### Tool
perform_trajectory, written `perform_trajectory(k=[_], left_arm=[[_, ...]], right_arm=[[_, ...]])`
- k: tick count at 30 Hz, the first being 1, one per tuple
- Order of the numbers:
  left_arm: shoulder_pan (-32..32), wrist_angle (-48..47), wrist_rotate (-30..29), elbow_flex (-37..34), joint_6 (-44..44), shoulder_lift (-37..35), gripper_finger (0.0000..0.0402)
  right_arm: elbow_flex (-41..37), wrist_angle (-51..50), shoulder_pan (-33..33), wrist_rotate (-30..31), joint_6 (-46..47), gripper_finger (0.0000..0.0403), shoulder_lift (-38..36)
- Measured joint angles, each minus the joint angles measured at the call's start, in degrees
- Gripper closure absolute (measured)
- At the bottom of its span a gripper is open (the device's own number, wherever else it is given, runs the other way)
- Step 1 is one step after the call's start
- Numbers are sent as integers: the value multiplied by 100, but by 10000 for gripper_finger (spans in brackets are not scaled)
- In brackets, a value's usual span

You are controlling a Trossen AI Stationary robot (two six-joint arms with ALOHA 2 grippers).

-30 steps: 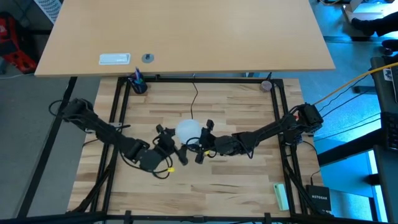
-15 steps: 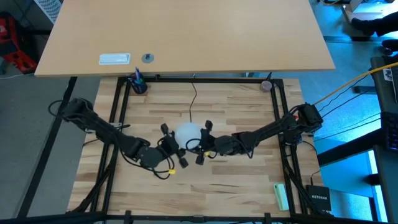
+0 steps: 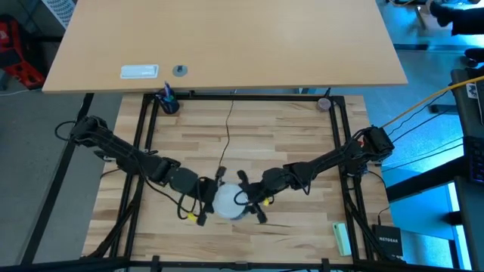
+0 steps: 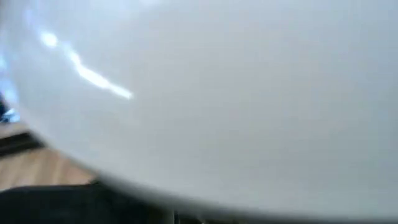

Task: Screw lightbulb
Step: Insert the lightbulb on the lamp

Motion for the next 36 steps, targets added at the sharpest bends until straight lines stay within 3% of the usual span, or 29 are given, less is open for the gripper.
perform_trajectory(k=[5, 12, 17, 21, 26, 31, 36], left_arm=[[145, 114, 561, -20, 334, 6, 259], [248, -114, 295, -48, 181, -99, 200], [214, -1070, 160, 133, -309, -491, 156], [46, -1963, -299, 249, -857, -901, 136], [-170, -2741, -1621, 255, -1627, -1303, 134], [-245, -1846, -1785, 146, -1993, -1254, 139], [-63, -1084, -2000, 127, -1844, -1160, 137]], right_arm=[[35, -24, 42, -199, 105, 223, 0], [50, -284, 66, 348, 115, 223, -42], [66, -261, 60, 861, 229, 223, -50], [83, -238, 60, 1477, 237, 223, -151], [79, -348, 55, 2398, 206, 223, -272], [79, -454, 28, 3859, 74, 223, -289], [74, -610, -193, 4701, 152, 223, -280]])
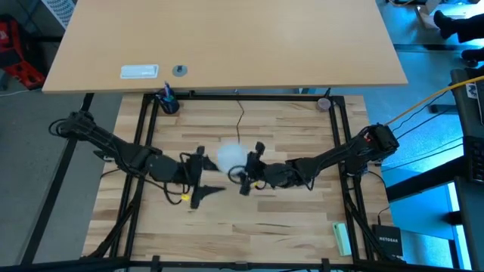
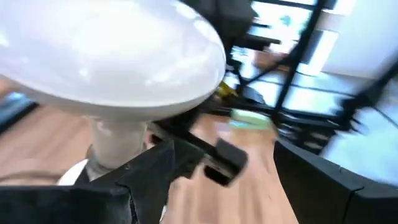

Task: Screw lightbulb
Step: Insert the lightbulb on the lamp

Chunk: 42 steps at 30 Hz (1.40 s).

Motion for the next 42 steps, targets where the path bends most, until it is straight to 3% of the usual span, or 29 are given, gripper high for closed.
perform_trajectory(k=[7, 11, 20, 24, 26, 30, 33, 37, 42], left_arm=[[-140, 185, -2766, 0, -34, 434, 153], [-105, 852, -3379, 0, 147, 849, 161], [193, 2060, -3362, 0, 878, 1341, 163], [342, 1999, -3152, 2, 1009, 1339, 169], [362, 2019, -3144, 2, 1152, 1344, 187], [351, 2038, -3108, 2, 1340, 1339, 261], [250, 2023, -2928, 2, 1591, 1311, 268], [98, 1753, -2233, 2, 1396, 1081, 268], [131, 1391, -61, 15, 1215, 837, 268]], right_arm=[[-4, 9, -184, 246, 179, 223, 9], [-7, 9, -177, 248, 221, 223, 11], [-7, -11, -171, 246, 223, 223, 15], [-9, -27, -171, 237, 223, 223, 20], [-9, -30, -171, 224, 221, 223, 20], [-10, -17, -166, 193, 220, 223, 20], [-11, -7, -77, 153, 188, 223, 22], [-11, 151, 173, -332, -25, 223, 9], [-24, 501, 468, -1869, -482, 223, -15]])
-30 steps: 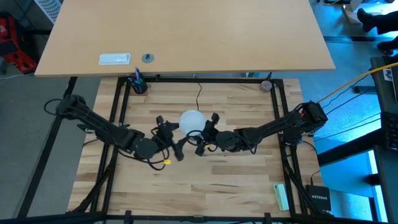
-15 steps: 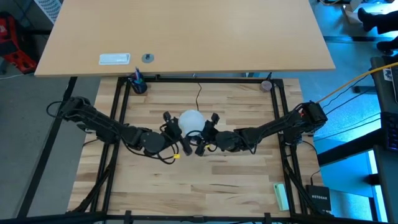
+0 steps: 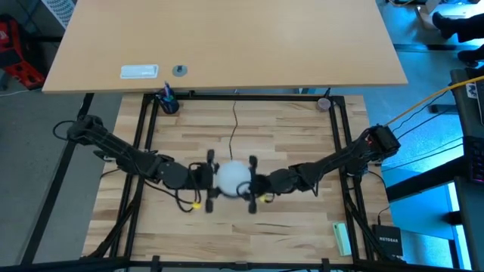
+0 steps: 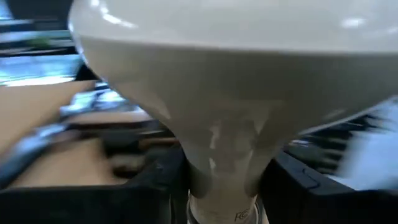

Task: Screw lightbulb
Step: Insert the lightbulb on the lamp

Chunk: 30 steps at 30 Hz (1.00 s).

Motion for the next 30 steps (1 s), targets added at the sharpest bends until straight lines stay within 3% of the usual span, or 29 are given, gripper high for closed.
perform_trajectory(k=[5, 9, 11, 13, 17, 22, 26, 30], left_arm=[[94, 70, 1942, 27, 632, 66, 268], [277, 11, 2929, 22, 1170, 76, 268], [371, 25, 3096, 18, 1183, 76, 268], [440, 73, 3043, 6, 989, 76, 257], [531, -135, 2938, -13, 732, 38, 183], [469, -1231, 2519, 130, 385, -283, 115], [222, -2483, 1580, 271, -191, -757, 99], [-128, -3758, 31, 293, -1256, -1207, 102]], right_arm=[[-5, 237, 9, -1994, -27, 223, 2], [-5, 223, 6, -2421, -16, 223, 13], [-5, 218, -1, -2429, -16, 223, 11], [-3, 157, -23, -2246, -8, 223, 11], [6, -6, -16, -1847, -39, 223, -33], [9, -207, -15, -1100, -26, 223, -60], [17, -331, -23, -591, 97, 223, -138], [17, -344, -25, 169, 107, 223, -138]])
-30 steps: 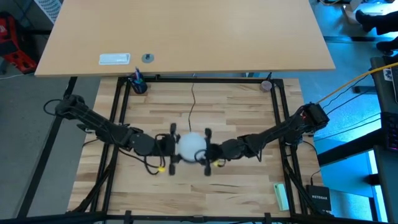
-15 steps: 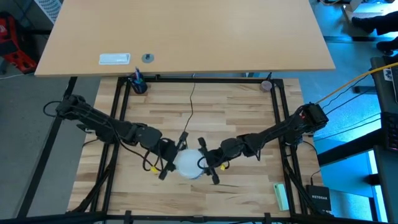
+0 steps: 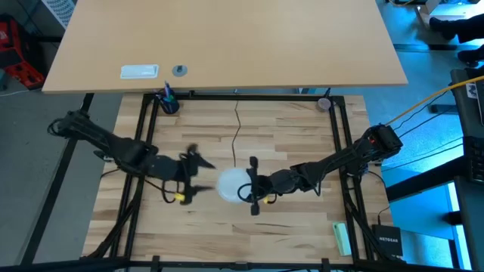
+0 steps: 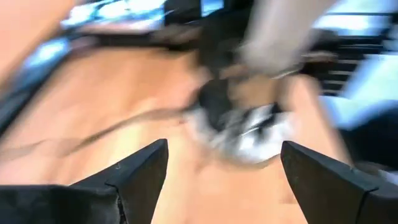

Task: Screw lightbulb
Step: Insert the lightbulb on the lamp

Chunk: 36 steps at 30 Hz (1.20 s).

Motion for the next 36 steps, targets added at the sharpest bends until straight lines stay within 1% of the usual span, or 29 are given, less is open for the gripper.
perform_trajectory(k=[3, 4, 5, 6, 7, 10, 12, 14, 15, 16, 22, 23, 25, 27, 28, 32, 36], left_arm=[[-267, -718, -1701, -8, -1054, -192, 107], [-337, -778, -2177, -35, -1316, -222, 109], [-392, -793, -2516, -50, -1511, -225, 110], [-428, -773, -2727, -55, -1683, -205, 111], [-442, -712, -2811, -57, -1843, -166, 112], [-319, -625, -2913, -59, -2232, -74, 112], [-166, -596, -3093, -59, -2606, 2, 112], [-13, -447, -3107, -59, -2837, 124, 112], [50, -237, -3083, -59, -2788, 212, 112], [77, 26, -3054, -59, -2557, 303, 112], [-188, 2684, -3049, -59, -238, 1189, 112], [-219, 3058, -3122, -59, 86, 1350, 112], [-227, 3669, -3472, -59, 659, 1620, 112], [-167, 4114, -3880, -59, 1034, 1839, 112], [-118, 4306, -3963, -59, 1178, 1921, 112], [71, 4946, -3944, -59, 1558, 2126, 112], [154, 5058, -3931, -57, 1731, 2136, 115]], right_arm=[[0, 2, -5, 522, 1, 223, 0], [0, 1, -5, 746, 2, 223, 0], [0, 1, -5, 952, 2, 223, 0], [0, 14, -7, 1133, 0, 223, 0], [0, 35, -9, 1324, -1, 223, 0], [0, 15, -71, 1874, 9, 223, 0], [0, -4, -137, 2054, 87, 223, 2], [0, -4, -229, 2082, 205, 223, 2], [0, -4, -275, 2092, 279, 223, 2], [0, -6, -323, 2093, 329, 223, 2], [0, -76, -470, 2072, 450, 223, 4], [0, -76, -464, 2031, 450, 223, 4], [0, -78, -464, 1999, 450, 223, 8], [0, -80, -464, 2000, 450, 223, 11], [0, -79, -464, 2000, 450, 223, 11], [0, -78, -464, 2000, 450, 223, 11], [-1, -83, -464, 2000, 452, 223, 13]])
